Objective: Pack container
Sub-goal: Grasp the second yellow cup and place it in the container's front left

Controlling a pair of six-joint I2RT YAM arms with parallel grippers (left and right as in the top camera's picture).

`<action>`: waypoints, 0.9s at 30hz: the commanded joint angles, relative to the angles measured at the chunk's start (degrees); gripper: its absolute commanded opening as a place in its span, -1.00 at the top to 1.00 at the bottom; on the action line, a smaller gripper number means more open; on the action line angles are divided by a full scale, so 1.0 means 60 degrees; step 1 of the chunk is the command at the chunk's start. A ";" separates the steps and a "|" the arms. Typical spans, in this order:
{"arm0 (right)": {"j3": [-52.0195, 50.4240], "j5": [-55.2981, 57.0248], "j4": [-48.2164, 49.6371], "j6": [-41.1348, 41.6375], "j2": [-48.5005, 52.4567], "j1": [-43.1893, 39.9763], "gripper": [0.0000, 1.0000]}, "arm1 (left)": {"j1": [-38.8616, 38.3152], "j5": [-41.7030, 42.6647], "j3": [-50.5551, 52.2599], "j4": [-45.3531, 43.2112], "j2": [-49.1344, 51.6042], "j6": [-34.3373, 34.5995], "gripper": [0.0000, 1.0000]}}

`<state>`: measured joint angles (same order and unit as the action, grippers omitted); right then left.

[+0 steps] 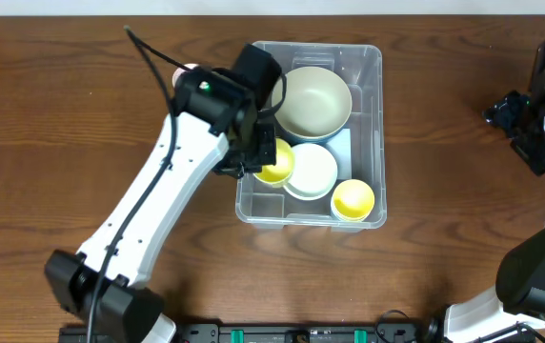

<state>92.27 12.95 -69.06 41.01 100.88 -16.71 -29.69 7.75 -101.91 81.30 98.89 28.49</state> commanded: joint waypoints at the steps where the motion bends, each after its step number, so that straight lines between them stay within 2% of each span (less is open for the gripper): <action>1: -0.0007 0.0197 0.0015 0.0120 -0.0044 -0.0025 -0.98 | -0.0004 0.0022 0.0033 0.0138 0.0076 0.0058 0.88; 7: -0.0007 0.0197 0.0015 0.0120 -0.0044 -0.0025 -0.99 | -0.0004 0.0022 0.0419 0.0127 0.0095 0.0062 0.88; 27: -0.0007 0.0197 0.0015 0.0120 -0.0044 -0.0025 -0.98 | -0.0004 0.0040 0.2561 -0.1588 0.0131 0.0393 0.88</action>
<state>92.29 12.95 -69.06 41.01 100.88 -16.71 -29.69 7.75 -87.64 71.96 99.26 30.06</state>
